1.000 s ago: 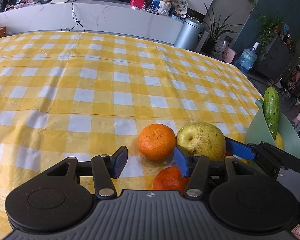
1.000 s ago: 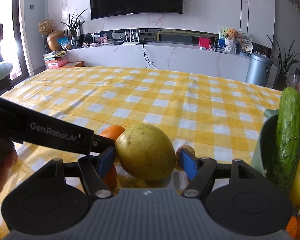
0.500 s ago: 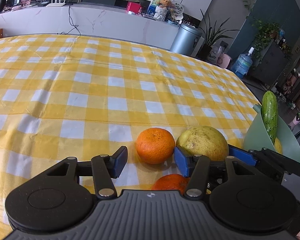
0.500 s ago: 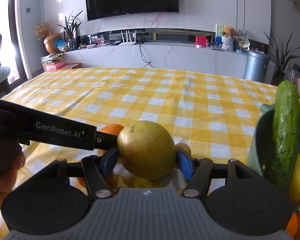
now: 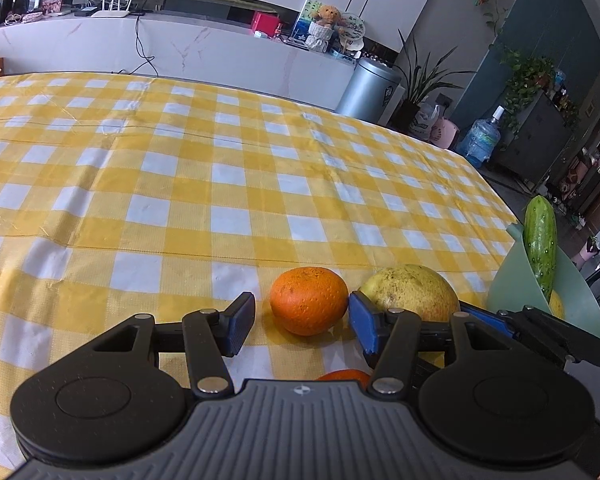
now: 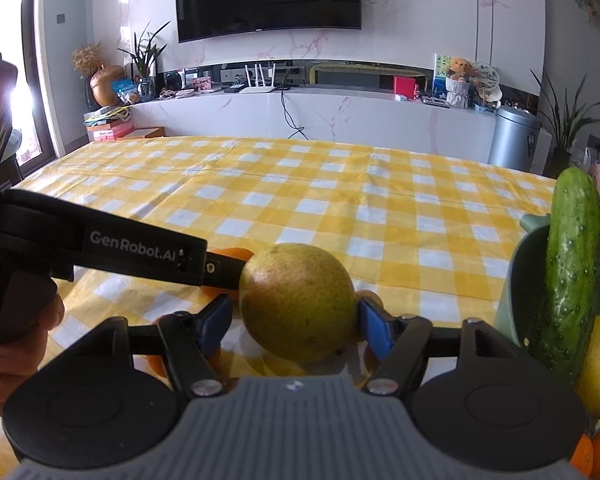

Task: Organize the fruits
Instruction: 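Close the left tool on a mandarin while the right tool grasps the large yellow-green pear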

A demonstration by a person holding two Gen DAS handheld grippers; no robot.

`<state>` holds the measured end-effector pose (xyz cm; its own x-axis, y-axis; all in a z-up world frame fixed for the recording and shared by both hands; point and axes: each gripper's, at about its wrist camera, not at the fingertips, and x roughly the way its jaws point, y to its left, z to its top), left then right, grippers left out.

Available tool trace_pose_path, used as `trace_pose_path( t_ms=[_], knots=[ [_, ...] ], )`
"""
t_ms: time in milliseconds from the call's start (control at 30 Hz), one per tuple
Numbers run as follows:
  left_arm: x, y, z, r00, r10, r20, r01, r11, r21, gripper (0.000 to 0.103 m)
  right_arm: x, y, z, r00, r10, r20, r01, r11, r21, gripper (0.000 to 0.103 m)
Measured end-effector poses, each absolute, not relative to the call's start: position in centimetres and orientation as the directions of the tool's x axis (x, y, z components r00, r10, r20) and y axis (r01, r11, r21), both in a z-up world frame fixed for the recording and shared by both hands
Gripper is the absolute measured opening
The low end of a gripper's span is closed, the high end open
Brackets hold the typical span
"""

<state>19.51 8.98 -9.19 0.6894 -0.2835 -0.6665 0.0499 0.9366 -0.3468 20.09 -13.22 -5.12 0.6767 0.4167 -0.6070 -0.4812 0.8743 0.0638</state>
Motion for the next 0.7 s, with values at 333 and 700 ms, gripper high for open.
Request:
trace_pose_path(
  t_ms=[333, 700],
  knots=[
    [20.05, 8.92, -9.61, 0.684, -0.306, -0.663, 0.053, 0.926, -0.373, 0.064, 20.20, -13.30, -5.01, 0.679, 0.405, -0.613, -0.468, 0.881, 0.064, 0.062],
    [19.96, 8.33, -9.65, 0.694, -0.315, -0.648, 0.072, 0.925, -0.372, 0.050, 20.29, -13.40, -5.04, 0.686, 0.398, -0.610, -0.457, 0.887, 0.065, 0.062]
  ],
)
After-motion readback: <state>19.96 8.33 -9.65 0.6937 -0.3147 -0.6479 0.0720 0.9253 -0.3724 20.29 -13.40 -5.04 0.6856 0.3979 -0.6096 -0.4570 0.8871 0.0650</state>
